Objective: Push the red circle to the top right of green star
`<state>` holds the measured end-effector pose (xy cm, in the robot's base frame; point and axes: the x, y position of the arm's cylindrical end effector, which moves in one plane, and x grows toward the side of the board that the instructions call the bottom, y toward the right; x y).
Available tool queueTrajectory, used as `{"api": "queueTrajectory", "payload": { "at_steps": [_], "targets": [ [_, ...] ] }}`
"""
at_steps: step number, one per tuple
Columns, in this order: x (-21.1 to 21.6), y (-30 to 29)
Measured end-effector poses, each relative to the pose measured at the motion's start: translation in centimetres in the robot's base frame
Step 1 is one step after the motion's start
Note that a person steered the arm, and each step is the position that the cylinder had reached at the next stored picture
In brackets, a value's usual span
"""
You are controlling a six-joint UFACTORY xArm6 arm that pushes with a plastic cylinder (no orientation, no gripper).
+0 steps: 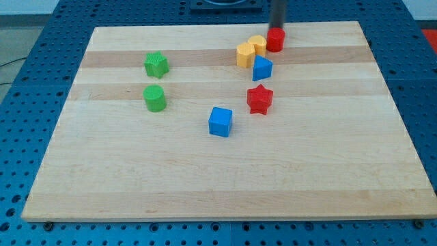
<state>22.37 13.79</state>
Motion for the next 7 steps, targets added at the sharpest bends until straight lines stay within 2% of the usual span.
{"api": "queueTrajectory", "payload": {
  "at_steps": [1, 2, 4, 7],
  "targets": [
    [0.2, 5.5],
    [1.8, 6.3],
    [2.3, -6.1],
    [2.8, -20.1]
  ]
}}
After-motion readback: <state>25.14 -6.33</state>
